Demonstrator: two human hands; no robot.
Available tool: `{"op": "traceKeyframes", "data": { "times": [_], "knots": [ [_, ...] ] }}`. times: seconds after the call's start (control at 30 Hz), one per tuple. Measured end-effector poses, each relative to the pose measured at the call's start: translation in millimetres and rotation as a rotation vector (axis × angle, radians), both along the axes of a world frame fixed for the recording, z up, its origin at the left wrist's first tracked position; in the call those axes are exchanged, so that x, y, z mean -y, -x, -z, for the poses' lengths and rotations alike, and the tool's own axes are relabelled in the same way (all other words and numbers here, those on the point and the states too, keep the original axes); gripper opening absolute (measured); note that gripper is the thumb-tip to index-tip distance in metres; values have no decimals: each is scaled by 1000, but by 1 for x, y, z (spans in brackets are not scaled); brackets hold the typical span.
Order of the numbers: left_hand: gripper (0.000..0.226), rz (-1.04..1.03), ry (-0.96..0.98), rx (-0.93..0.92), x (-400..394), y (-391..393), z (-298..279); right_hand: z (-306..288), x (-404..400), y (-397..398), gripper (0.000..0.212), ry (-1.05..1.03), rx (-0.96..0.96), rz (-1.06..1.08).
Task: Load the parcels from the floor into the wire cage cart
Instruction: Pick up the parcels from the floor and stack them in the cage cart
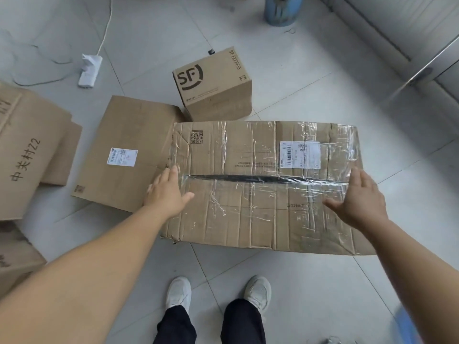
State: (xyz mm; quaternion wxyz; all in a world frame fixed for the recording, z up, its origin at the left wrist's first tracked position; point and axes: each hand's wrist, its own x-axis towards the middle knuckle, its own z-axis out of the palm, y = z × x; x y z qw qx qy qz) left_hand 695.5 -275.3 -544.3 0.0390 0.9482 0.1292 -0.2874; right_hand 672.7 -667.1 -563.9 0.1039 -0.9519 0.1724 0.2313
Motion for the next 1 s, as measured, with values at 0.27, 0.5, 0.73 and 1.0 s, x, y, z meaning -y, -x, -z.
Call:
{"op": "traceKeyframes", "data": {
  "times": [0.27, 0.5, 0.73, 1.0],
  "knots": [
    [112, -256, 129, -26, -6, -12, 47, 52, 22, -2, 120, -143, -27, 197],
    [132, -446, 284, -5, -10, -19, 60, 65, 33, -7, 140, -321, -22, 344],
    [131, -522, 341, 42, -12, -19, 60, 55, 33, -7, 131, -406, 6, 426],
    [125, -458, 385, 107, -19, -19, 5, 2, 17, 20, 129, -460, 49, 493]
  ]
}}
